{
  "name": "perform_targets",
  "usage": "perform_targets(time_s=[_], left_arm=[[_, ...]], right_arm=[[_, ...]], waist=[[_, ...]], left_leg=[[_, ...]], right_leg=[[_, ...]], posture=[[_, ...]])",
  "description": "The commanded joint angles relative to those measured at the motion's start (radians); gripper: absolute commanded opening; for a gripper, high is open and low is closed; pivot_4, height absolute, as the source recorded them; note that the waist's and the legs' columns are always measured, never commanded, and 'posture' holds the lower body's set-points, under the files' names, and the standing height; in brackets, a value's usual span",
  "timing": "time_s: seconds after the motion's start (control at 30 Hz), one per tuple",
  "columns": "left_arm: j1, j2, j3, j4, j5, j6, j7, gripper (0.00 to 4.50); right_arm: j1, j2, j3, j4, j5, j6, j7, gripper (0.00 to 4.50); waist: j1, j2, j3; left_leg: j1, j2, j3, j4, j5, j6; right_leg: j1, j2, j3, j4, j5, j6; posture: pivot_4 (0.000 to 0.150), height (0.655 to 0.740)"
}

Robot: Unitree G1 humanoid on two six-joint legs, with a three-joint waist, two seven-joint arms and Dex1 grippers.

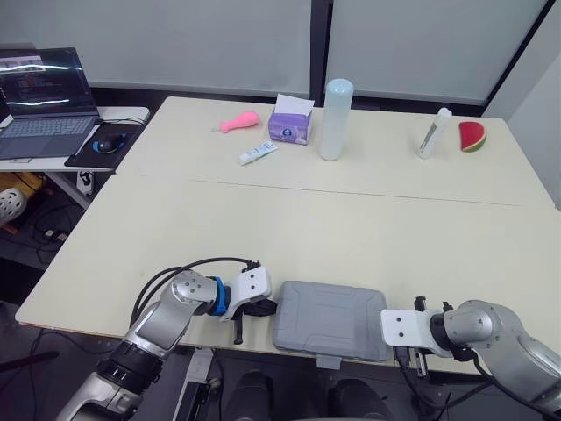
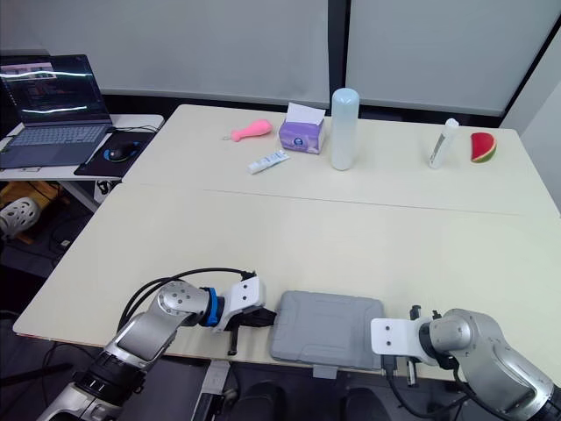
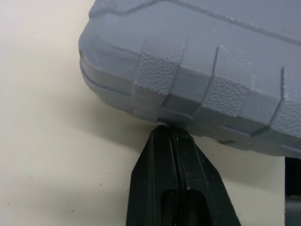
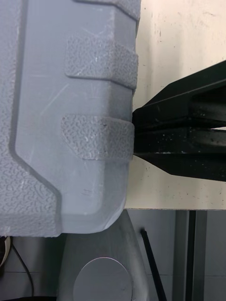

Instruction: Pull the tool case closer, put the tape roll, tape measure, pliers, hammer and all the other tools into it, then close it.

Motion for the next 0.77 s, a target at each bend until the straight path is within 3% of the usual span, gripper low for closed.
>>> perform_targets(time_s=[0.03,0.17,0.37,0.63,0.77], left_arm=[[0.016,0.005,-0.024,-0.042,-0.013,0.003,-0.026,0.00],[0.018,0.069,0.045,-0.016,-0.041,-0.033,-0.051,0.00],[-0.002,0.168,0.209,0.096,-0.142,-0.174,-0.110,0.00],[-0.031,0.294,0.354,0.034,-0.236,-0.169,-0.187,0.00],[-0.014,0.327,0.356,0.018,-0.261,-0.130,-0.217,0.00]], right_arm=[[0.005,-0.010,-0.045,-0.053,0.019,-0.014,0.000,0.01],[0.076,-0.062,-0.171,-0.075,0.063,-0.019,0.004,0.01],[0.259,-0.096,-0.551,-0.107,0.243,-0.156,0.074,0.01],[0.393,-0.123,-1.094,-0.095,0.495,-0.198,0.402,0.01],[0.403,-0.154,-1.159,-0.067,0.530,-0.189,0.464,0.01]], waist=[[0.000,0.000,0.000],[0.001,0.000,0.000],[0.000,0.000,0.000],[0.002,0.000,0.000],[-0.001,0.000,0.000]], left_leg=[[0.000,0.000,0.000,0.000,0.000,0.000],[0.000,0.000,0.000,0.000,0.000,0.000],[0.001,0.001,0.000,0.000,-0.001,0.001],[0.002,0.000,0.000,0.000,-0.001,0.002],[0.005,0.000,0.000,-0.001,-0.002,0.004]], right_leg=[[0.000,0.000,0.000,0.000,0.000,0.000],[0.000,0.000,0.000,0.000,0.000,0.000],[0.001,0.000,-0.001,0.000,0.000,0.000],[0.004,0.000,-0.002,-0.002,0.000,0.000],[0.006,0.000,-0.001,-0.002,0.000,0.000]], posture=[[0.150,0.7161],[0.150,0.7161],[0.150,0.7161],[0.150,0.7161],[0.150,0.7161]])
